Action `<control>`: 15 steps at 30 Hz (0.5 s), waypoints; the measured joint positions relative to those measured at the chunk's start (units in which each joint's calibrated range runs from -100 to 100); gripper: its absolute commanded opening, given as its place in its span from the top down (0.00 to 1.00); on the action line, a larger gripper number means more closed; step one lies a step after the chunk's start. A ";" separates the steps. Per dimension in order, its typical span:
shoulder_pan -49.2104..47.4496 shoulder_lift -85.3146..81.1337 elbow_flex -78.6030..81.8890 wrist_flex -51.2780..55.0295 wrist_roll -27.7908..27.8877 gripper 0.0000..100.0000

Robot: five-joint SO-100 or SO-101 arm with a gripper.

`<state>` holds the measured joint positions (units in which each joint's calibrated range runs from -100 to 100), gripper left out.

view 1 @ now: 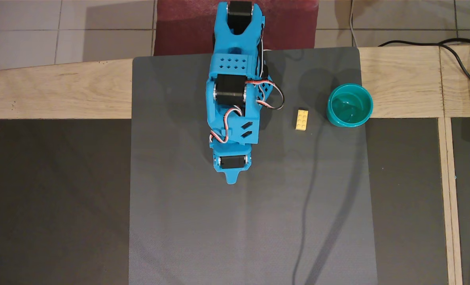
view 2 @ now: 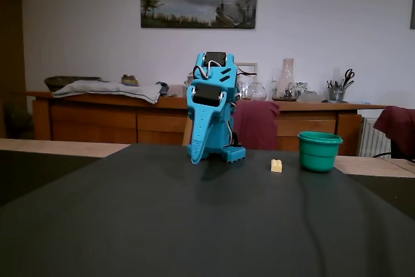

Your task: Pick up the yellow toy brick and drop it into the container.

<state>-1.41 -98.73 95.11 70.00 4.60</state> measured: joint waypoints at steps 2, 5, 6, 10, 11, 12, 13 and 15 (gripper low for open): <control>-0.59 0.00 0.00 0.00 0.53 1.00; -3.34 -0.17 0.00 0.00 1.69 1.00; -3.19 0.08 0.00 -0.09 1.64 1.00; -3.86 -0.08 0.00 -0.18 1.96 1.00; -4.38 -0.08 0.00 -0.18 2.06 1.00; -4.16 -0.08 0.00 -0.18 2.06 1.00; -3.93 -0.08 0.00 -0.18 2.06 1.00; -4.01 -0.08 0.00 -0.18 2.06 1.00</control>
<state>-5.42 -98.81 95.11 69.82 6.66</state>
